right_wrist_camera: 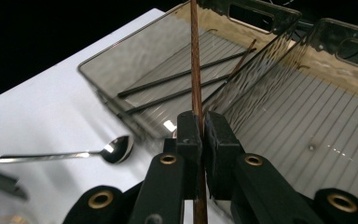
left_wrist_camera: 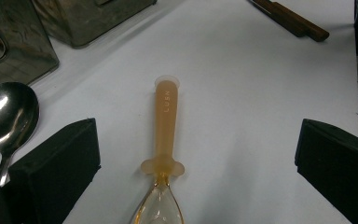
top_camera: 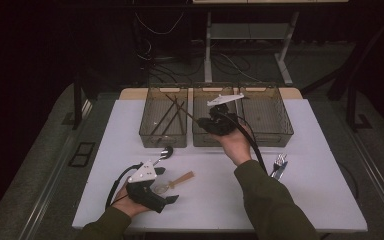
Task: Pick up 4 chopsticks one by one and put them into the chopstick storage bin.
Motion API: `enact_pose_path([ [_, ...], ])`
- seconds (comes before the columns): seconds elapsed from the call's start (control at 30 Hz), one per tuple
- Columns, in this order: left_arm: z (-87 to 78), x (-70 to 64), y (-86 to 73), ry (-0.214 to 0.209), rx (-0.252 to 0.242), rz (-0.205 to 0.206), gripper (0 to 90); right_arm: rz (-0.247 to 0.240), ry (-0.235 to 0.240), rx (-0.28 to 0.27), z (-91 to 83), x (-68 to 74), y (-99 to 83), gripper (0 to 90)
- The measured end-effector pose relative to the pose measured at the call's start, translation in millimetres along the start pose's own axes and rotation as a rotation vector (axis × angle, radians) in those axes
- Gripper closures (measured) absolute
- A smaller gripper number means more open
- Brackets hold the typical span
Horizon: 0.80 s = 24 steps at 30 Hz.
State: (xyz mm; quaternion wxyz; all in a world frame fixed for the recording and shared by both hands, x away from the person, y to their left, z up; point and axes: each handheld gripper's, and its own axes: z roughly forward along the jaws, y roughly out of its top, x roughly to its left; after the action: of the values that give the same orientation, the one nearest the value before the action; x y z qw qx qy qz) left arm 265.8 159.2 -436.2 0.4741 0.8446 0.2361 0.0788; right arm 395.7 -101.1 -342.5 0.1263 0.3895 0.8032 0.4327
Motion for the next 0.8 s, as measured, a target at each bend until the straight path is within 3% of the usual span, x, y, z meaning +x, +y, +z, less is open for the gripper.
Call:
enact_pose_path([
  [0.4,1.2,0.1,0.9,-0.009,0.007,0.015,0.0,0.013,-0.042,0.052,52.1,4.5,34.6,85.3],
  [0.63,2.5,-0.3,1.3,-0.021,0.018,0.018,0.0,0.052,-0.056,0.088,85.9,7.7,44.2,85.3],
  [0.8,3.0,-0.3,1.6,-0.021,0.012,0.022,0.0,0.05,-0.064,0.114,103.2,14.0,47.2,85.3],
])
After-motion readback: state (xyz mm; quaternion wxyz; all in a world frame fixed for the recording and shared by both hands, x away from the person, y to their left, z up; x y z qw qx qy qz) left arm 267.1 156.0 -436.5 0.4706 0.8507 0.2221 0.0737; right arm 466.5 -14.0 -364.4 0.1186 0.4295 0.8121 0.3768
